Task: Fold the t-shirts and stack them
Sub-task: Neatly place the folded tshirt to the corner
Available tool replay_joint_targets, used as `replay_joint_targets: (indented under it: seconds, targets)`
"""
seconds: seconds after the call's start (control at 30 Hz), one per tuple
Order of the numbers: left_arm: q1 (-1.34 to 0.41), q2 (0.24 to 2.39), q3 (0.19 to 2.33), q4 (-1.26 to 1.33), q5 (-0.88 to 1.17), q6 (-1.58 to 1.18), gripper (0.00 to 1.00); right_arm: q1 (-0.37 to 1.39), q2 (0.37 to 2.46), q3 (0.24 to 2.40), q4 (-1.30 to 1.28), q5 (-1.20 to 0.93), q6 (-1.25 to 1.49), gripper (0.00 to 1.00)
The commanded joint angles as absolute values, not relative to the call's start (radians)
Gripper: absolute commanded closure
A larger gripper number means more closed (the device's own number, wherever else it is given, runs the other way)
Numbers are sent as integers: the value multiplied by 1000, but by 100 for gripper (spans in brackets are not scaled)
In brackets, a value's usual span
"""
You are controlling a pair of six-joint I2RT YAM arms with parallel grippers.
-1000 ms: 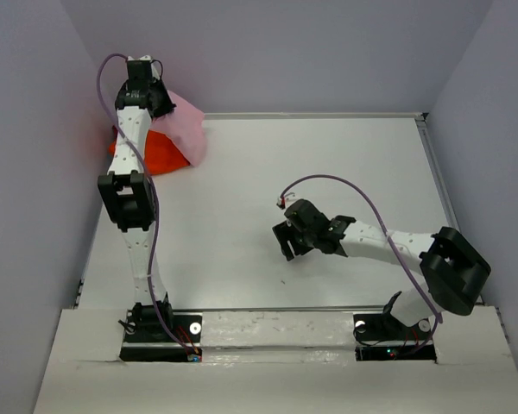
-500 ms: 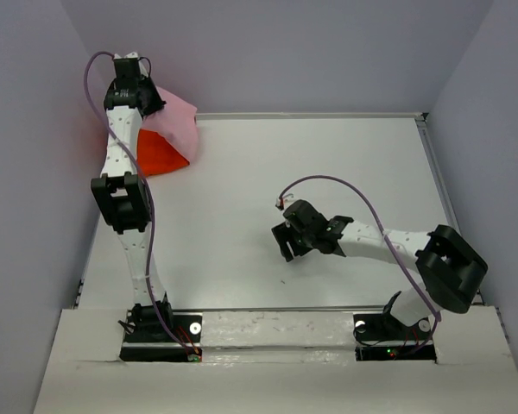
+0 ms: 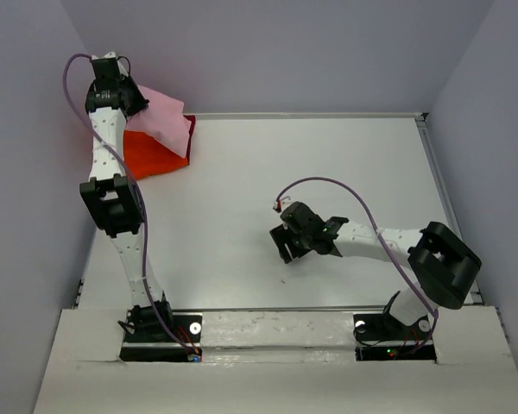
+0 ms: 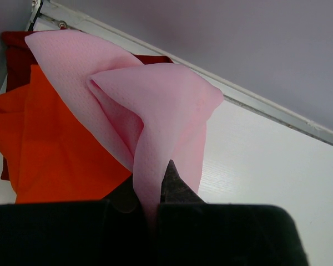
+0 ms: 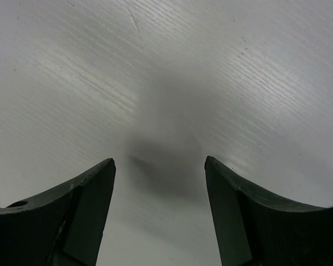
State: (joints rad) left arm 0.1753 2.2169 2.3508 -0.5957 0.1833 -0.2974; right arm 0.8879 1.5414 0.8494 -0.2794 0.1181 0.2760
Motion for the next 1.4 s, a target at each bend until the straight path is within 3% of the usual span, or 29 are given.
replay_joint_targets:
  seconds: [0.0,0.4,1.23,1.37]
  targets:
    - [178,2111,2356,-548,215,-304,100,897,1558,861,-236,109,268,29]
    - [215,2161,2322,-569,215,-296,100,897,1552,858,-241,112,267,29]
    - [253,2410,2332,-615,11,-262,100,907,1532,856,-242,115,265,29]
    - [264,2437,2342,-624,11,-268,84,907,1534,856,-242,112,265,29]
